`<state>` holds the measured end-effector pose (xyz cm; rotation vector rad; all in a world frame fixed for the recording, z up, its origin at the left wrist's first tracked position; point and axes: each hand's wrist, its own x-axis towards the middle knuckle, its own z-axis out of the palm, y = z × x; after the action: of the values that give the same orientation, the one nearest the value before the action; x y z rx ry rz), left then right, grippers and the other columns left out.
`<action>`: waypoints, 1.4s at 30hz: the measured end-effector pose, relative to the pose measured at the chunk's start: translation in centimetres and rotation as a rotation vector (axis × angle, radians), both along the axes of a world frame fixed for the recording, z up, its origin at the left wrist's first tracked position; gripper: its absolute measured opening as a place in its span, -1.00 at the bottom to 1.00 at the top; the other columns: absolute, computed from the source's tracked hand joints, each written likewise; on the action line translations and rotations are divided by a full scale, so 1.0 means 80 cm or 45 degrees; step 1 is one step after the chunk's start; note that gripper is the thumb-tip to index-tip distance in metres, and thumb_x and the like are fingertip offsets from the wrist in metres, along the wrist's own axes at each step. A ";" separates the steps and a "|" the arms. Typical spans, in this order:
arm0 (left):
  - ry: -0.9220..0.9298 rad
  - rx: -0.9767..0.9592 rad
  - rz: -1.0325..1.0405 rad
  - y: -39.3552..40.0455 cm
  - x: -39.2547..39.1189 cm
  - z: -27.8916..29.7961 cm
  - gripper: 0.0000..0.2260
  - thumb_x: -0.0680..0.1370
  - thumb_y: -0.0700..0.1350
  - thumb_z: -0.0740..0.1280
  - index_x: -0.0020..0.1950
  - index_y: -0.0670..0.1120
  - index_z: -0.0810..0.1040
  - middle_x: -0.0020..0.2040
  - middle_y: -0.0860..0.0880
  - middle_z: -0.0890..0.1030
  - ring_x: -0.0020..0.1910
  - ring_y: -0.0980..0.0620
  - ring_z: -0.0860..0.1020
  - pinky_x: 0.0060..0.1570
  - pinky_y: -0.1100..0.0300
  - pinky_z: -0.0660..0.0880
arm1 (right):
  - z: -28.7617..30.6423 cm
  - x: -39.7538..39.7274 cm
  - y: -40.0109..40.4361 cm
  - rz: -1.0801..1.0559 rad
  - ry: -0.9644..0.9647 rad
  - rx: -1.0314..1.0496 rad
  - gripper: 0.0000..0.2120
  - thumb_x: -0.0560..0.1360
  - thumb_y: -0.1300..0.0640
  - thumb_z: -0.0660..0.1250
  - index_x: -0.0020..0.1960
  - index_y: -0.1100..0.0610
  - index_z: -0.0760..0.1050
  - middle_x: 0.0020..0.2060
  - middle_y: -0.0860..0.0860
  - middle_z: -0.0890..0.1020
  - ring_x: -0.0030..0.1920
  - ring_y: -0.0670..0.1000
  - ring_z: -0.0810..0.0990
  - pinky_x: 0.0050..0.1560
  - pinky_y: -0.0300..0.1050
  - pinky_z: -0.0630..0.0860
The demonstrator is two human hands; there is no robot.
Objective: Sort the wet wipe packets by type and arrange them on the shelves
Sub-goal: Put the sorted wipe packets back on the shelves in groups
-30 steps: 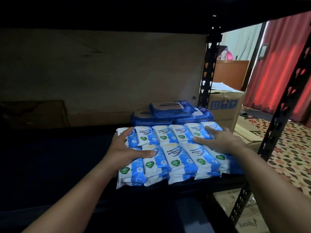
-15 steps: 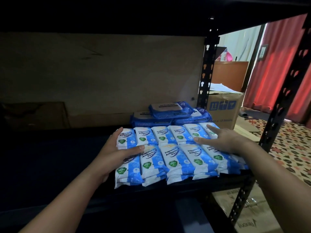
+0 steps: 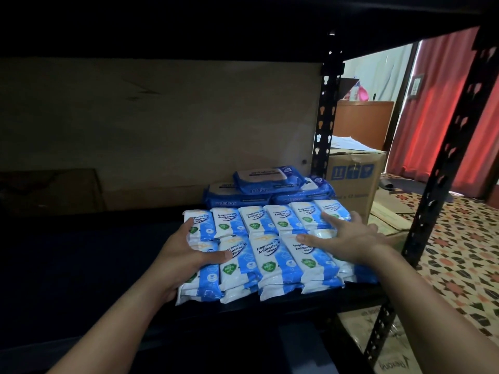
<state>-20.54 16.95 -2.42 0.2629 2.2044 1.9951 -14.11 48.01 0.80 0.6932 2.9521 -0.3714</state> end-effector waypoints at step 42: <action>0.258 -0.358 0.385 -0.037 0.012 0.016 -0.30 0.54 0.05 0.46 0.60 -0.04 0.24 0.47 -0.06 0.43 0.42 -0.06 0.43 0.32 0.13 0.37 | -0.001 0.007 -0.059 0.261 0.573 -0.032 -0.60 0.60 -0.29 0.18 0.23 -0.07 0.57 0.14 0.04 0.61 0.26 0.19 0.48 0.19 0.07 0.47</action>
<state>-19.57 13.98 -1.13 0.1036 2.7619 1.8250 -13.56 43.27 0.69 0.3306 3.3873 -0.6166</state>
